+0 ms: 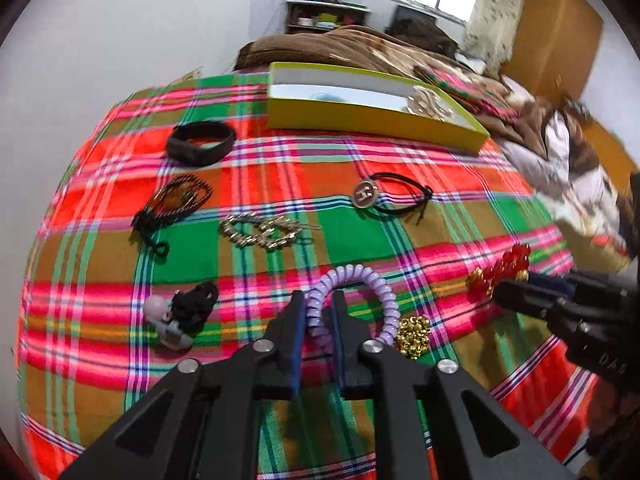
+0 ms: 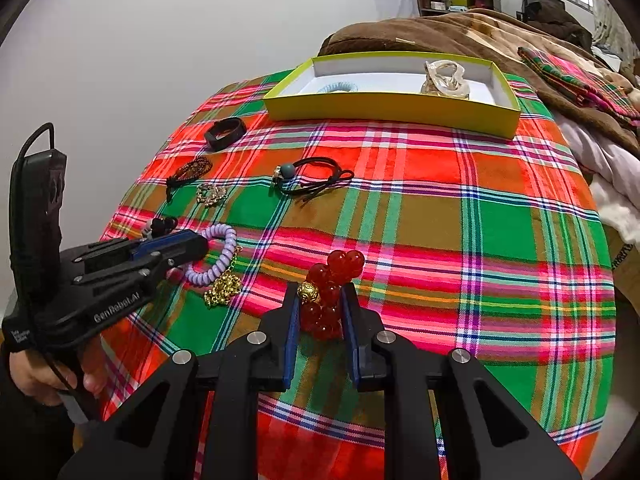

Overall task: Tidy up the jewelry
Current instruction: 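Carry both items into the white box and open both tools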

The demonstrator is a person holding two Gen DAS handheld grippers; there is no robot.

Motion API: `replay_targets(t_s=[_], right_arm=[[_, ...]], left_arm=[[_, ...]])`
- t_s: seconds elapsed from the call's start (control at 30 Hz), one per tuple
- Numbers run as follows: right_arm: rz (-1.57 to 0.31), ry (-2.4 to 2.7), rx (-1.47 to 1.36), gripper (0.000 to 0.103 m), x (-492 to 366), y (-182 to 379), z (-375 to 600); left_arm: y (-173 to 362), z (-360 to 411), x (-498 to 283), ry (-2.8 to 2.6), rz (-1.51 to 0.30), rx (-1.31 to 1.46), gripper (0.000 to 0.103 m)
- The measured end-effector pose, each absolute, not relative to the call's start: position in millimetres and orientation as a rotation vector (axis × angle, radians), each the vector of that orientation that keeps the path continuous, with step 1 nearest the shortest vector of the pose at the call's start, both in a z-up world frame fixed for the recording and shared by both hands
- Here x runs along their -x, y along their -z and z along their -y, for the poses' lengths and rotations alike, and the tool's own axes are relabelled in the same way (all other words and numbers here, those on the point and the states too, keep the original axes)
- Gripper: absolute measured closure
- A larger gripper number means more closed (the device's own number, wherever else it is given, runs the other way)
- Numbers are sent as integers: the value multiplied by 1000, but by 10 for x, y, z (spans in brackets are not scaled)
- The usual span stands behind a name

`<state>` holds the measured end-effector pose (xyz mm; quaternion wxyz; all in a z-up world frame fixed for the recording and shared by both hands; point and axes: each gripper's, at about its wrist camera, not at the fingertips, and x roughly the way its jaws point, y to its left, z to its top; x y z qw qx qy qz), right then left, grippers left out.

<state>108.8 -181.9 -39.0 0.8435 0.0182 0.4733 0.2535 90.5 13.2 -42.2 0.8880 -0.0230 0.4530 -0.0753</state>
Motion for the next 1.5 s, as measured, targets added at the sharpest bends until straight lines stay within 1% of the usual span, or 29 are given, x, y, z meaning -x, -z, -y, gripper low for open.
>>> replay_targets(t_s=[0.1, 0.13, 0.33, 0.6, 0.83, 1.2, 1.5], right_arm=[[-987, -532, -36, 83, -1066, 348, 1842], [-983, -531, -35, 83, -1061, 333, 1849], [-953, -518, -42, 83, -1027, 223, 1931], [-906, -514, -54, 83, -975, 45, 1990], [-851, -513, -46, 83, -994, -168, 2016], [-793, -499, -20, 83, -1313, -409, 2035], [-778, -493, -3, 83, -1854, -486, 1957]], left_arm=[[412, -69, -923, 140, -943, -8, 87], [414, -75, -927, 130, -940, -12, 93], [361, -172, -883, 112, -912, 39, 94], [-44, -224, -710, 133, -795, 77, 94], [-291, -197, -737, 159, -749, 107, 94], [-495, -190, -1072, 176, -727, 127, 94], [-571, -217, -1566, 199, -720, 122, 94]])
